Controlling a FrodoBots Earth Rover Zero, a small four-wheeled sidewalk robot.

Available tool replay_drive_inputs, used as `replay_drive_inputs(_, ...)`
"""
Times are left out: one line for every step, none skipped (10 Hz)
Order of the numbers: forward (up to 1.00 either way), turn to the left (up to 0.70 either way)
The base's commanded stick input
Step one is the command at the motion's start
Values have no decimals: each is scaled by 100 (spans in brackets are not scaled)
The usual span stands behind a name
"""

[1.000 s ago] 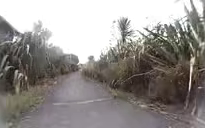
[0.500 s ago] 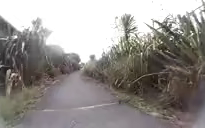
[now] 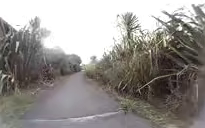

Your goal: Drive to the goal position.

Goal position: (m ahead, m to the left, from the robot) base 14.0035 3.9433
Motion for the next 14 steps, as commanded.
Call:
replay_drive_inputs(70,0)
replay_drive_inputs(70,0)
replay_drive_inputs(70,0)
replay_drive_inputs(70,0)
replay_drive_inputs(70,0)
replay_drive_inputs(70,0)
replay_drive_inputs(70,0)
replay_drive_inputs(70,0)
replay_drive_inputs(70,0)
replay_drive_inputs(70,0)
replay_drive_inputs(70,0)
replay_drive_inputs(70,0)
replay_drive_inputs(70,0)
replay_drive_inputs(70,0)
